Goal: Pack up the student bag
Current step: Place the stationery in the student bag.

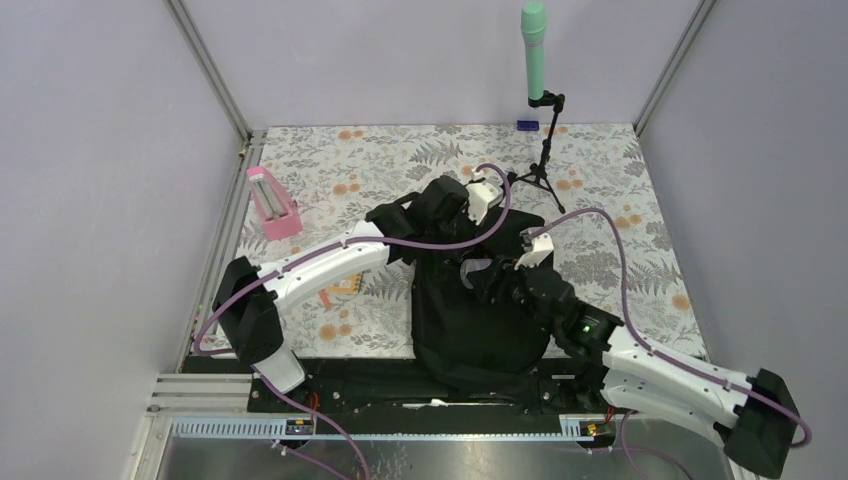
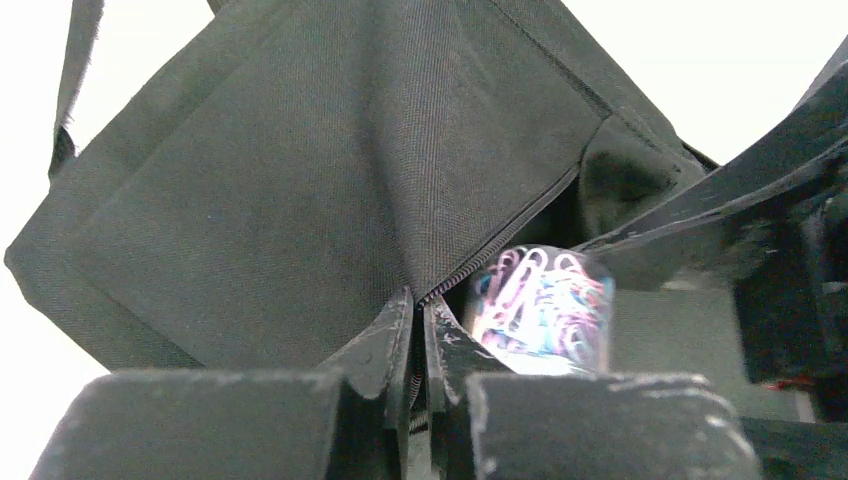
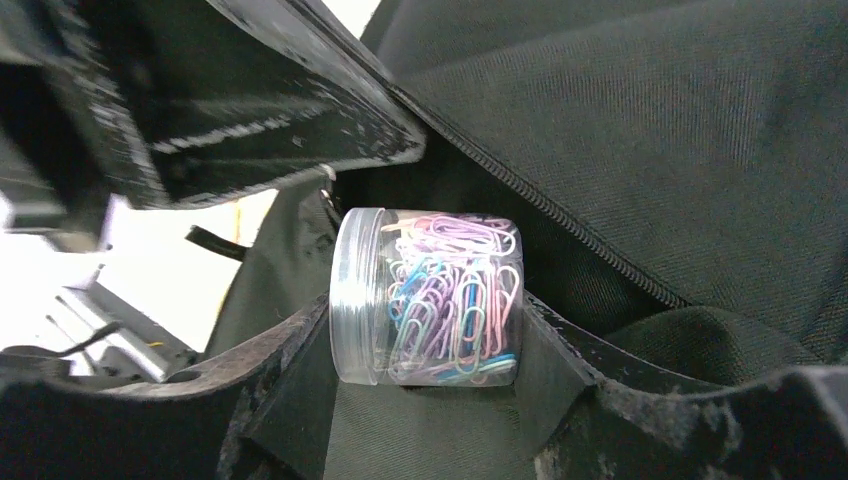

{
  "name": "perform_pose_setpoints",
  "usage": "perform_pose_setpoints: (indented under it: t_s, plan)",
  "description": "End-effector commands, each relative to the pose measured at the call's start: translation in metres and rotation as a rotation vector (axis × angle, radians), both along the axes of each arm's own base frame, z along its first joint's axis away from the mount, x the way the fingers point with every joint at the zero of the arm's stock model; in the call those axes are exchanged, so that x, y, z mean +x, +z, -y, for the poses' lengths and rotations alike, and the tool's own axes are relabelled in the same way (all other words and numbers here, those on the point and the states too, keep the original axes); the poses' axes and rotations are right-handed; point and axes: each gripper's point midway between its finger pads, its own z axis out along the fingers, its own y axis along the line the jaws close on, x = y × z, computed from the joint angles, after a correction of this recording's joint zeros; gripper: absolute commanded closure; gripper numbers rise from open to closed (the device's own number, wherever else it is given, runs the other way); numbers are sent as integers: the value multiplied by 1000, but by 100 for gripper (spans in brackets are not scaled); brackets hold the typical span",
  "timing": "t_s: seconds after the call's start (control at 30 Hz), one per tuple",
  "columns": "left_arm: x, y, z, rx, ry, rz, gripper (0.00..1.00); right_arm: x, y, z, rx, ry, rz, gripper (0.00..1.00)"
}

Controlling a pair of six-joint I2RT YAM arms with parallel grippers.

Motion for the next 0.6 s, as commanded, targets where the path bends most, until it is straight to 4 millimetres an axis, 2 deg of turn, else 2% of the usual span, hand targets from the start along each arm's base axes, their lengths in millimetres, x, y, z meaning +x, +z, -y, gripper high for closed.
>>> perform_pose_setpoints:
  t_s: [0.0,0.07,0.3,0.43,0.57]
  plan:
    - [-4,45,6,-116,3,-8,95,18,-4,2,-46,-134,105,59]
    - [-5,46,4,-112,8,-16,95,22,-12,5,-82,-187,146,59]
    - [-5,56,0,-135,22,-31,95,51,-4,30,-178,-435,290,56]
    - [-6,58,1,-143,16,-41,95,65,-3,27,-238,-493,340,47]
    - [-6,56,0,-139,18,-46,95,79,-13,18,-295,-500,360,36]
